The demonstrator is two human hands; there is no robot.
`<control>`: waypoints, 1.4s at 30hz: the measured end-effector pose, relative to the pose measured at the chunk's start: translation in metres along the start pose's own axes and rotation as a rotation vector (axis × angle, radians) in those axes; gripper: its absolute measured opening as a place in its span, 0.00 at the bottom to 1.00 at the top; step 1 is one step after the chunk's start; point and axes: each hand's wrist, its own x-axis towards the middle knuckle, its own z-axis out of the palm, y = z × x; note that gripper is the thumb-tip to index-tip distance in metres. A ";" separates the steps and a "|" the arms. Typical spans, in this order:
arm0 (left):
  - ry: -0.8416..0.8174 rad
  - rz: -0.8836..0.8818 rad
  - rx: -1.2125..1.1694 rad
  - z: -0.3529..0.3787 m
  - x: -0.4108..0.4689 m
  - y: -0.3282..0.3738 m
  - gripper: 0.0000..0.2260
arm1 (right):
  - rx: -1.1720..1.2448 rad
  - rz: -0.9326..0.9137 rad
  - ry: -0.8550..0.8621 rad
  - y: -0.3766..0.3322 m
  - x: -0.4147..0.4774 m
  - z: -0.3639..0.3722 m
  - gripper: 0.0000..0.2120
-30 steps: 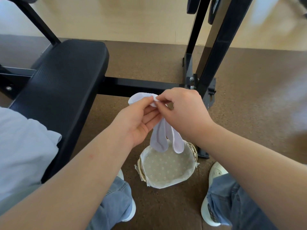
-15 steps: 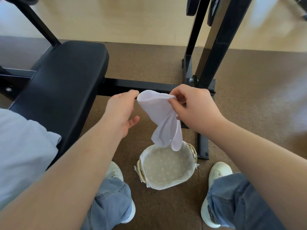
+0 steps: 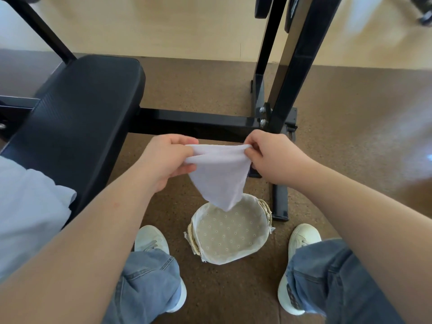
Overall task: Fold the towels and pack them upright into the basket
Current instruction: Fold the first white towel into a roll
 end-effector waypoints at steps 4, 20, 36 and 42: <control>-0.008 0.134 0.059 0.002 -0.003 0.007 0.12 | 0.180 0.042 0.189 0.002 0.000 0.005 0.05; -0.156 0.109 0.058 0.005 -0.006 0.005 0.07 | 0.463 0.296 -0.277 0.000 0.002 -0.002 0.06; -0.247 0.341 0.153 0.007 -0.016 0.011 0.05 | 0.715 0.361 0.002 -0.004 0.006 -0.012 0.09; -0.187 0.310 -0.077 0.009 -0.020 0.012 0.07 | 0.624 0.258 0.090 -0.005 0.008 -0.013 0.08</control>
